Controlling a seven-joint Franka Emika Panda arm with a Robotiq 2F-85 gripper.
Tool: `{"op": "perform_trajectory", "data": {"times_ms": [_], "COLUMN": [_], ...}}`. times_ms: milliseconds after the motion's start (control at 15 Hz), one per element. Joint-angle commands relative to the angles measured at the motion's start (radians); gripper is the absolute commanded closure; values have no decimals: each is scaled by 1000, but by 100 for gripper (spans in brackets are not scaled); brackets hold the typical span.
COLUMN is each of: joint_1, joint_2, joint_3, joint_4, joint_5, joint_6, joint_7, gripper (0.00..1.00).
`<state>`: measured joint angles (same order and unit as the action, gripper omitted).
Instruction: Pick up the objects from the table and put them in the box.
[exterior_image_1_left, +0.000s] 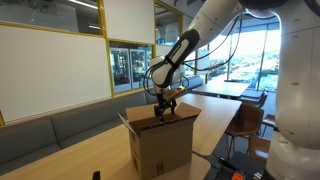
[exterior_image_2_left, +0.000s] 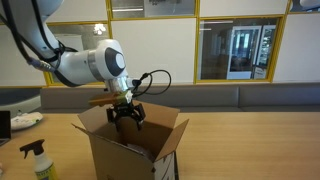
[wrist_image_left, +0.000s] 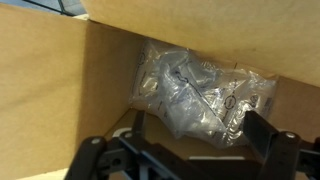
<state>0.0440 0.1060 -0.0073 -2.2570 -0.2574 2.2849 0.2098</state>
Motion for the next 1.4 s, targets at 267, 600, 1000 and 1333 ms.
{"op": "perform_trajectory", "data": {"times_ms": [267, 600, 1000, 1333], "joint_1": [18, 51, 113, 165], "joint_2": [-137, -158, -96, -1], "joint_3": [38, 98, 175, 216], "joint_4": [23, 71, 178, 296], "joint_5": [-36, -4, 63, 104], "joint_6": [-49, -33, -78, -167], "joint_7": [20, 16, 64, 159], "gripper": [0, 0, 0, 0]}}
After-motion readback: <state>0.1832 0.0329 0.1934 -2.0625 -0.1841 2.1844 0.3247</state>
